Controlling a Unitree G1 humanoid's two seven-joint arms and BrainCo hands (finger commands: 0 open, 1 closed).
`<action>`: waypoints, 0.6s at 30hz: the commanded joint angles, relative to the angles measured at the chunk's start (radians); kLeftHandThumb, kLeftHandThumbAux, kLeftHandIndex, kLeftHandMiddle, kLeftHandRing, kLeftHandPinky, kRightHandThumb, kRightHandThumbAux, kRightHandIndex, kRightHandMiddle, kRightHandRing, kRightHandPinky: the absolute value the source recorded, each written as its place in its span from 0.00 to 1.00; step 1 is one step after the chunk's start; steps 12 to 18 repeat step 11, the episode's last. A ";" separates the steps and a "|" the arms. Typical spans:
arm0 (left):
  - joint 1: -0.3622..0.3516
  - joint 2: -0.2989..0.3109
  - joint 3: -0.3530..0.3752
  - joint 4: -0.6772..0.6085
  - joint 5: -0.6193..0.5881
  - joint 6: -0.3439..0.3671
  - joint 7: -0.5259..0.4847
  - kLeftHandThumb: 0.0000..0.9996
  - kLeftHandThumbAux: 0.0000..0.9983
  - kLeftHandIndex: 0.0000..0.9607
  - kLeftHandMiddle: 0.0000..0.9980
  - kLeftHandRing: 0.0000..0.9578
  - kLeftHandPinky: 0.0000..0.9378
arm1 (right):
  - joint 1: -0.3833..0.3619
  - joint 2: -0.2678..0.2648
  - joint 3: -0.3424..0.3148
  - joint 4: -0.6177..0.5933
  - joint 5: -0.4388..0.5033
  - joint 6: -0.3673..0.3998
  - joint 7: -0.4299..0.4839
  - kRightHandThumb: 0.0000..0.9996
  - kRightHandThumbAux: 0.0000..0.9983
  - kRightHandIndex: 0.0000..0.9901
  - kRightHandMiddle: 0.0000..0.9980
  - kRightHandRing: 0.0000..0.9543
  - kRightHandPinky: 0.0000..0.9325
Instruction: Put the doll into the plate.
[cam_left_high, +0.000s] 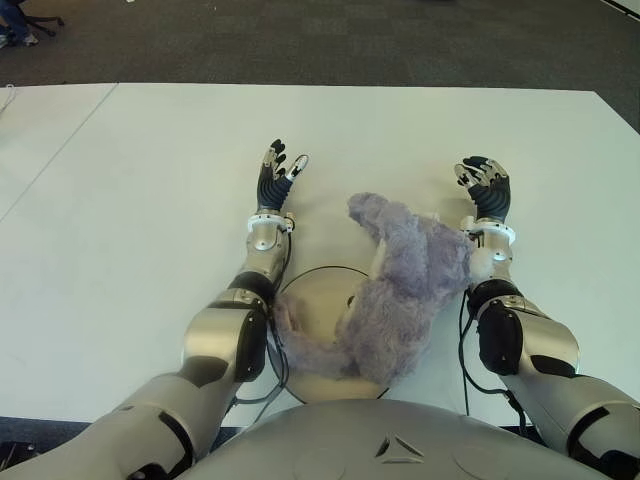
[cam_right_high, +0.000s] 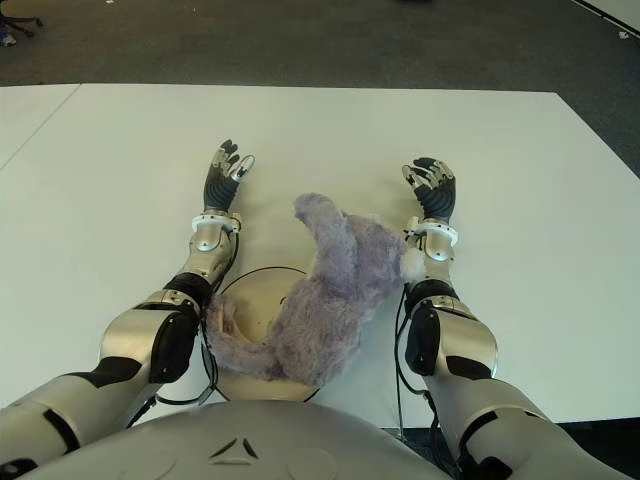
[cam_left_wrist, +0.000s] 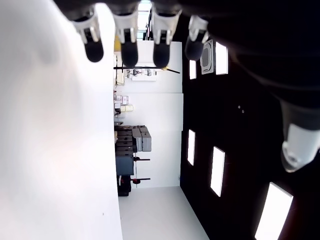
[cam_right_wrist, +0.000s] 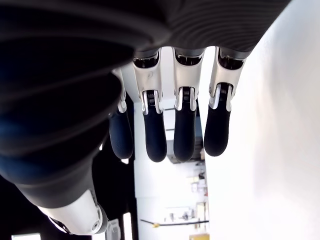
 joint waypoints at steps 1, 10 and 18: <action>0.215 -0.010 0.010 0.130 -0.006 0.125 -0.013 0.00 0.52 0.00 0.09 0.09 0.07 | 0.205 0.089 -0.001 0.111 0.004 0.110 -0.021 0.28 0.79 0.52 0.63 0.66 0.64; 0.215 -0.011 0.014 0.130 -0.010 0.125 -0.016 0.00 0.54 0.01 0.10 0.09 0.07 | 0.204 0.090 -0.009 0.111 0.014 0.115 -0.015 0.30 0.79 0.51 0.64 0.66 0.66; 0.215 -0.011 0.015 0.130 -0.011 0.125 -0.017 0.00 0.54 0.01 0.10 0.09 0.07 | 0.204 0.090 -0.009 0.111 0.014 0.115 -0.015 0.30 0.79 0.51 0.64 0.66 0.65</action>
